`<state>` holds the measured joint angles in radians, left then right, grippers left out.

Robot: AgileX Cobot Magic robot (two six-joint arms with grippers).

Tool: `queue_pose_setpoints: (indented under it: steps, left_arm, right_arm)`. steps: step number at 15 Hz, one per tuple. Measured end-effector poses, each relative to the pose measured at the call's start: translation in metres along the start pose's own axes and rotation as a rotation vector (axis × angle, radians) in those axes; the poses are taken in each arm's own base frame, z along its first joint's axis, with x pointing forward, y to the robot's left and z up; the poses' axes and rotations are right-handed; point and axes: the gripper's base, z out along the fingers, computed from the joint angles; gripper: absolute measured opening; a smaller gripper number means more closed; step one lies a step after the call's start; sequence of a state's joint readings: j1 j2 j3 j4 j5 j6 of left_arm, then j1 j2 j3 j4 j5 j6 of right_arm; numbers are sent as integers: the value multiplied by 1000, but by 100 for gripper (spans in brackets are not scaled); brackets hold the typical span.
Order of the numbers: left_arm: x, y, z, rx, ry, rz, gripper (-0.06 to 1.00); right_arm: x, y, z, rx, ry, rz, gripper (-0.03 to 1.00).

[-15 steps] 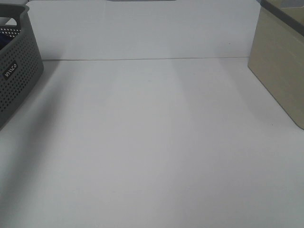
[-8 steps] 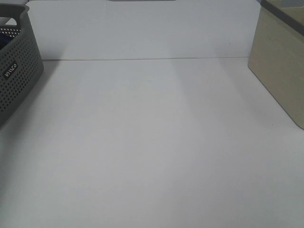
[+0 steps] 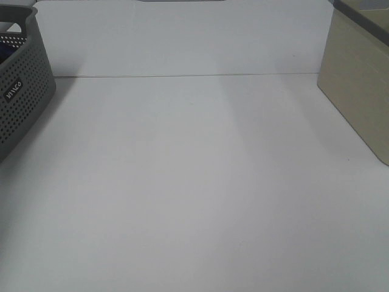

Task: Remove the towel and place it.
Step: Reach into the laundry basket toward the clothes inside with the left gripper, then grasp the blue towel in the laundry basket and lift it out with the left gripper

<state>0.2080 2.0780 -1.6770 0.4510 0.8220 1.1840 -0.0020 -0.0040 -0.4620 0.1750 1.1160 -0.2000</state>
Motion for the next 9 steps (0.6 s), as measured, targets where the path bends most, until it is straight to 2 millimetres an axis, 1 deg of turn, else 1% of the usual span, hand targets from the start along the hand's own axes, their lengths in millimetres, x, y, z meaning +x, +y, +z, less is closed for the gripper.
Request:
queue_pose_setpoints:
  steps: [1, 4, 9]
  left_arm:
    - [-6, 0, 12, -19, -23, 17, 97]
    - [-12, -4, 27, -2, -30, 28, 97]
    - [-17, -8, 38, 19, -48, 18, 95]
  right_arm:
    - [0, 0, 0, 0, 0, 0, 74]
    - [0, 0, 0, 0, 0, 0, 74]
    - [0, 0, 0, 0, 0, 0, 74]
